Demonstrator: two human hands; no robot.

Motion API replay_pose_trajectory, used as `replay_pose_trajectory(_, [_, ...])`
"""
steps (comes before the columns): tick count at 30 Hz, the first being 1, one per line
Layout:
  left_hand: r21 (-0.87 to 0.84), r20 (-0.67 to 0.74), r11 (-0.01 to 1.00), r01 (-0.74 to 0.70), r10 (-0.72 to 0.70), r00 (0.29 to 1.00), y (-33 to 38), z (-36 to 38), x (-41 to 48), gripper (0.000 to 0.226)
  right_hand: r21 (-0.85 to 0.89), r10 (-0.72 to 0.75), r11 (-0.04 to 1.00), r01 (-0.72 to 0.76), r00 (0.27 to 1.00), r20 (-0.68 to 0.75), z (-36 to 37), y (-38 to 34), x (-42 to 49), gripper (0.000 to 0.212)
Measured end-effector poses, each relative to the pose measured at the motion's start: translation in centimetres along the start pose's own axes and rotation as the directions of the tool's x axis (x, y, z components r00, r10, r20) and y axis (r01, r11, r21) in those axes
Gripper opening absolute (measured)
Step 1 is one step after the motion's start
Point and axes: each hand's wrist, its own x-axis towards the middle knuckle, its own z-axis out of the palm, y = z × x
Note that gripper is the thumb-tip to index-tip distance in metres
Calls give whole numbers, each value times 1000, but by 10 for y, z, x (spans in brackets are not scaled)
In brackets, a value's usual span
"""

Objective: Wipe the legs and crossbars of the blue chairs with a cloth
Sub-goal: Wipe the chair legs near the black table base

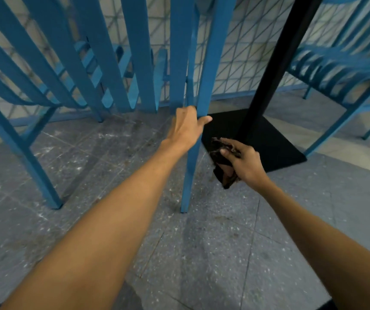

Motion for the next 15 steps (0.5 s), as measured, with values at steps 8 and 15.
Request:
replay_pose_trajectory(8, [-11, 8, 1000, -13, 13, 1000, -14, -29, 1, 34, -93, -151, 983, 161, 983, 105, -32, -43, 58, 39])
replay_pose_trajectory(15, [-27, -89, 998, -48, 45, 995, -7, 1, 6, 34, 469, -108, 877, 104, 994, -18, 16, -22, 79, 39])
